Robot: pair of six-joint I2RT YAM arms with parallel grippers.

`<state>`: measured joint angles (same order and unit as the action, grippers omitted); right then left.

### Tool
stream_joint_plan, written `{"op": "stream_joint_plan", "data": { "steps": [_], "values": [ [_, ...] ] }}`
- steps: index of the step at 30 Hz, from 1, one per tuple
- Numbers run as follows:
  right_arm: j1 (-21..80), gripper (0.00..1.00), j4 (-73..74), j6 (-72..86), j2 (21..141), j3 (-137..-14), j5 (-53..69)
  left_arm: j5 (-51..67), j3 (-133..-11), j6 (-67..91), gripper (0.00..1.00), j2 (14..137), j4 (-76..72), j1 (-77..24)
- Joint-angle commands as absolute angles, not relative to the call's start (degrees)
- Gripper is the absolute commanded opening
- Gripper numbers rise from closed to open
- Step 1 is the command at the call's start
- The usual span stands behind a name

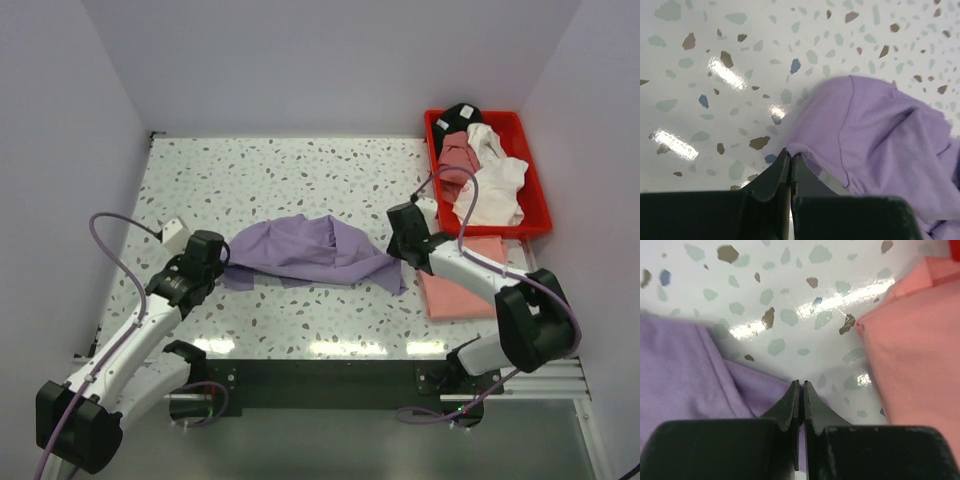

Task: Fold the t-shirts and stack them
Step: Flatten the tshirt out

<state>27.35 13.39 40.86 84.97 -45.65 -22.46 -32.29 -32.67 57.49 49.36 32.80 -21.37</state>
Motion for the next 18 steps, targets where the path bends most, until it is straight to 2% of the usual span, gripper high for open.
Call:
{"op": "stream_joint_plan", "data": {
  "steps": [1, 10, 18],
  "values": [
    [27.2, 0.0, 15.3, 38.8, 77.6, -48.7, -27.6, -36.7, -39.7, 57.5, 0.0, 47.8, 31.8, -21.0],
    [27.2, 0.0, 21.5, 33.3, 58.3, -56.6, -28.6, -40.7, -56.0, 48.5, 0.0, 42.0, 26.3, -21.0],
    [27.3, 0.0, 21.6, 28.6, 48.7, -71.2, -21.3, -30.1, -69.6, 37.3, 0.0, 34.2, 9.9, -21.0]
  ]
}}
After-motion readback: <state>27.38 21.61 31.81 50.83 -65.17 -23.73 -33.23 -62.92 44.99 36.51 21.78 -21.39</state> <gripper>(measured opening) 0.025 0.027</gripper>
